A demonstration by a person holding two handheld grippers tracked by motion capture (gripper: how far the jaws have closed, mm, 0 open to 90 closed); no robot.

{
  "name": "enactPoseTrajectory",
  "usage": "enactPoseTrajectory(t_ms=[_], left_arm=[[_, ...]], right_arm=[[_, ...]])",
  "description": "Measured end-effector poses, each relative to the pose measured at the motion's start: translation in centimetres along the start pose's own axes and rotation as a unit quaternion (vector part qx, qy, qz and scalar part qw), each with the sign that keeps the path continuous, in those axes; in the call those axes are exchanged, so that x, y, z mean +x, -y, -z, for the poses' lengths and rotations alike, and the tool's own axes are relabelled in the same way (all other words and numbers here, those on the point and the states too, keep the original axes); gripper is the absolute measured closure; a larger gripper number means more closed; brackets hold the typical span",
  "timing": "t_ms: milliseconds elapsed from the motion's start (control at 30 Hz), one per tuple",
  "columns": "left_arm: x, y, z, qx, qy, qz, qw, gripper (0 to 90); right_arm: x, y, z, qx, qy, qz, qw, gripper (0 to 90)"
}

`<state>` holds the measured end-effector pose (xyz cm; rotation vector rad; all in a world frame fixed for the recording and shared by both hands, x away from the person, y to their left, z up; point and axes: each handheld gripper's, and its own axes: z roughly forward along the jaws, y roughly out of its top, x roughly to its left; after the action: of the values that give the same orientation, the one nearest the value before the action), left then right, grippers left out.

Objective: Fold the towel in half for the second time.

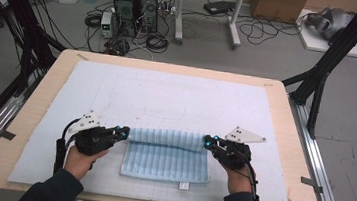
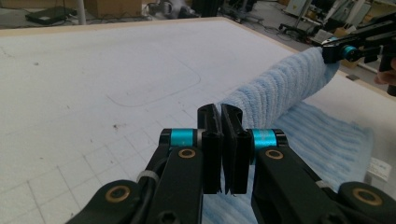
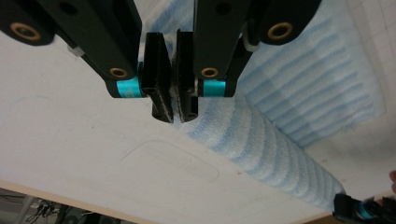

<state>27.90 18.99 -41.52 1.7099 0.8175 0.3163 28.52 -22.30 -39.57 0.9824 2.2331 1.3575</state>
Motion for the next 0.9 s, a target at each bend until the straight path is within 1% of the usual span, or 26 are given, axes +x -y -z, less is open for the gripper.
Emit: enactPoseTrajectory(t_ms=[67, 100, 200, 300, 400, 533, 567, 633, 733, 900], left_arm=[[-0.3, 0.3, 0.2, 0.001, 0.003, -0.002, 1.0000, 86.5], [-0.4, 0.4, 0.3, 0.004, 0.004, -0.005, 1.0000, 86.5], [-0.8, 1.0, 0.7, 0.007, 0.010, -0.005, 0.9999, 86.5], [-1.1, 1.5, 1.0, 0.013, 0.015, -0.006, 0.9998, 86.4], [-1.4, 2.0, 1.4, 0.022, 0.018, -0.014, 0.9995, 86.4], [-1.9, 2.7, 1.9, 0.028, 0.028, -0.016, 0.9991, 86.2], [-2.0, 2.9, 2.0, 0.032, 0.030, -0.020, 0.9988, 86.1], [-2.1, 3.2, 2.0, 0.038, 0.032, -0.023, 0.9985, 86.1], [-2.4, 3.7, 1.8, 0.052, 0.034, -0.027, 0.9977, 85.8], [-2.5, 4.3, 1.9, 0.062, 0.034, -0.029, 0.9971, 85.1]], right_arm=[[0.2, 0.4, 0.2, 0.001, -0.002, 0.002, 1.0000, 85.5], [0.3, 0.5, 0.3, 0.002, -0.002, -0.001, 1.0000, 85.4], [0.6, 0.9, 0.8, -0.003, -0.007, -0.002, 1.0000, 85.3], [1.1, 1.4, 1.2, -0.002, -0.007, 0.002, 1.0000, 85.1], [1.7, 2.1, 1.4, 0.005, -0.013, 0.009, 0.9999, 85.1], [2.5, 3.1, 1.7, 0.010, -0.019, 0.015, 0.9997, 84.5], [2.6, 3.4, 1.8, 0.011, -0.021, 0.014, 0.9996, 84.4], [2.8, 3.8, 2.0, 0.009, -0.021, 0.013, 0.9997, 84.2], [2.9, 4.2, 2.0, 0.017, -0.022, 0.013, 0.9995, 83.8], [3.2, 4.7, 2.2, 0.022, -0.023, 0.021, 0.9993, 82.5]])
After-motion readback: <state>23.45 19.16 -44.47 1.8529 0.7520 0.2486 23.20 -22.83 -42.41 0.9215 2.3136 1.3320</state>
